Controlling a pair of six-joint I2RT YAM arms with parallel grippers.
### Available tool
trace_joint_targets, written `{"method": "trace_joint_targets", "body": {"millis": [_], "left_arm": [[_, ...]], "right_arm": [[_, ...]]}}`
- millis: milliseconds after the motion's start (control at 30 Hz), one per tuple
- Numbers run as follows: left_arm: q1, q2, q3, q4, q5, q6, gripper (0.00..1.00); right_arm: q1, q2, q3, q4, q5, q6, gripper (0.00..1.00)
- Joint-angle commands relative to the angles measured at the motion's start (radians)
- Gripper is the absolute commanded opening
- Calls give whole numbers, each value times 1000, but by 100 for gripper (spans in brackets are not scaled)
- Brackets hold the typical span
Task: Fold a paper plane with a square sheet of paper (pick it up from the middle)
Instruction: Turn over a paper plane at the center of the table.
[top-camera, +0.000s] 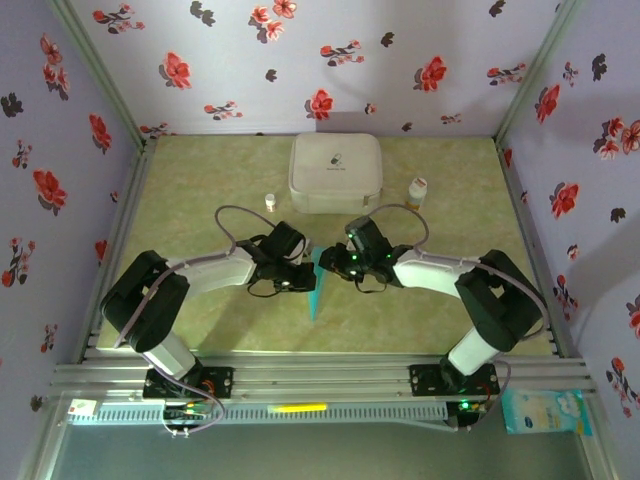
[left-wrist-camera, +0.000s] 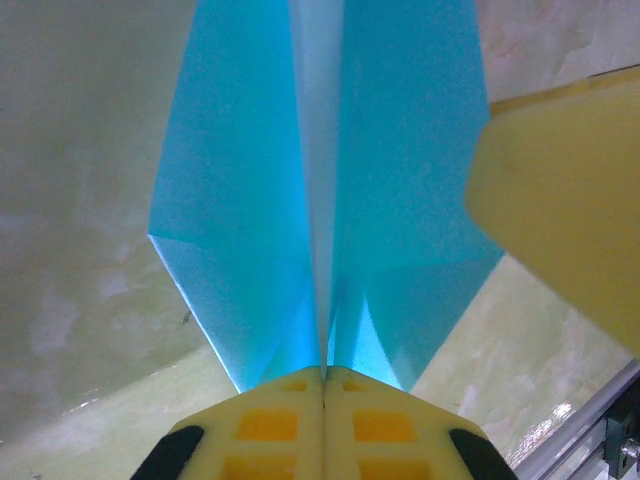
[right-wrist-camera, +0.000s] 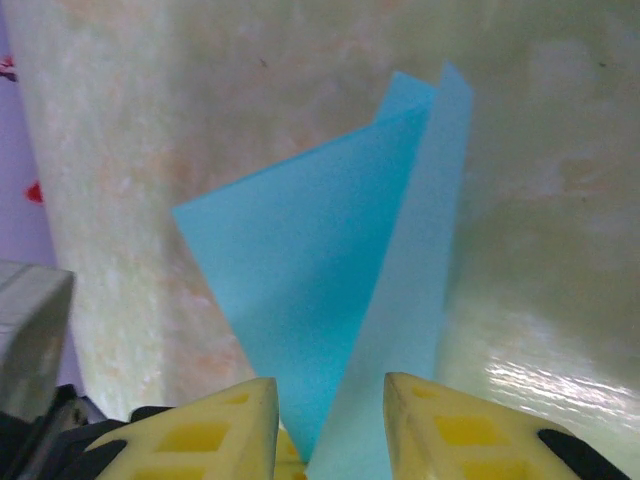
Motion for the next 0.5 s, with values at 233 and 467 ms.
{"method": "trace_joint_targets", "body": {"millis": [233,467], "left_arm": [[-9,-7,26,-32,-24,30,0],[-10,-16,24,-37,-31,33,1]], "right_arm": [[13,16,38,-130,62,-36,24],[13,10,33,-145,81,-34,15]]}}
